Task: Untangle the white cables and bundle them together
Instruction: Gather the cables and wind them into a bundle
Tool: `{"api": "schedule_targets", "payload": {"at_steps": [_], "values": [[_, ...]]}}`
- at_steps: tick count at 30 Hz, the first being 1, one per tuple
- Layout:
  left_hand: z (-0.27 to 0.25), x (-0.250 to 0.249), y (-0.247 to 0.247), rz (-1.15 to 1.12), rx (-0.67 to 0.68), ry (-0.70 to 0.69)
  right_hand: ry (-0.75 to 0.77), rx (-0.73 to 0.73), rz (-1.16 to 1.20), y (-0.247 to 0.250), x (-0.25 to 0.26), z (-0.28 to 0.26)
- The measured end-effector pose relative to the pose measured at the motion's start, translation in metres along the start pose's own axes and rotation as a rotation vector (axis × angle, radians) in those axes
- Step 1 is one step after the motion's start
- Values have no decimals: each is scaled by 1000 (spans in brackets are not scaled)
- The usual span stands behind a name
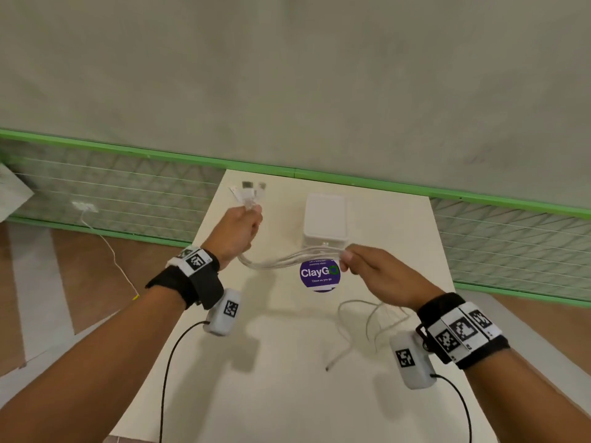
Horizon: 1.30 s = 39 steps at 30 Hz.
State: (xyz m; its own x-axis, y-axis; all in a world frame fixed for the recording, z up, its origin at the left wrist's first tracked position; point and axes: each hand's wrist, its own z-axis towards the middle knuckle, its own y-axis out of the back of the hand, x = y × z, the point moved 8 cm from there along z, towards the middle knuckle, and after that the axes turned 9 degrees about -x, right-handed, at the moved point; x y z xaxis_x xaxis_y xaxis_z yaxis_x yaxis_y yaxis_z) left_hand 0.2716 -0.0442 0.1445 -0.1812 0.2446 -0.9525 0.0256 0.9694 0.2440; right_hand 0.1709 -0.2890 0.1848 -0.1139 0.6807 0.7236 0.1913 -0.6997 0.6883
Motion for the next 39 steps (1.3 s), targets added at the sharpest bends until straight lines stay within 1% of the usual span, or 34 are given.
{"api": "schedule_targets", "payload": {"at_steps": [2, 3, 5, 6, 8, 10, 11, 12, 14, 15, 18, 21, 24, 26, 28, 30, 32, 34, 36, 39], "values": [[-15, 3, -17, 151, 112, -49, 15, -32, 68, 12, 9, 10], [-24, 3, -25, 203, 173, -77, 31, -46, 65, 16, 12, 15], [-43, 5, -44, 290, 285, -123, 70, -61, 2, 21, 17, 26], [-52, 7, -52, 310, 325, -124, 85, -62, -23, 22, 19, 30], [-66, 11, -68, 254, 413, -70, 90, -66, -42, 22, 20, 37], [-80, 11, -82, 131, 503, 0, 79, -69, -52, 21, 21, 39], [-85, 9, -87, 99, 529, -2, 75, -71, -52, 21, 20, 39], [-89, 8, -91, 99, 542, -34, 73, -75, -51, 20, 21, 39], [-92, 5, -98, 123, 542, -121, 78, -81, -47, 17, 21, 39], [-93, 6, -101, 123, 541, -139, 81, -84, -45, 16, 21, 39], [-88, 12, -102, 60, 518, -127, 70, -99, -60, 16, 20, 39], [-84, 18, -98, -98, 469, -10, 53, -127, -92, 18, 15, 37], [-76, 28, -92, -172, 396, 111, 26, -131, -85, 18, 9, 36], [-67, 36, -85, -169, 341, 185, 26, -96, -96, 16, 6, 33], [-60, 40, -77, -216, 297, 245, 29, -35, -145, 9, 2, 29], [-54, 41, -69, -324, 255, 314, -7, 8, -193, 5, -8, 25], [-48, 40, -64, -445, 224, 383, -49, 11, -183, 4, -20, 21], [-43, 41, -64, -533, 203, 413, -64, 11, -167, -1, -26, 18], [-44, 40, -71, -594, 202, 420, -39, 22, -168, -13, -24, 17], [-48, 31, -84, -576, 217, 382, 24, -35, -92, -35, -13, 20]]}}
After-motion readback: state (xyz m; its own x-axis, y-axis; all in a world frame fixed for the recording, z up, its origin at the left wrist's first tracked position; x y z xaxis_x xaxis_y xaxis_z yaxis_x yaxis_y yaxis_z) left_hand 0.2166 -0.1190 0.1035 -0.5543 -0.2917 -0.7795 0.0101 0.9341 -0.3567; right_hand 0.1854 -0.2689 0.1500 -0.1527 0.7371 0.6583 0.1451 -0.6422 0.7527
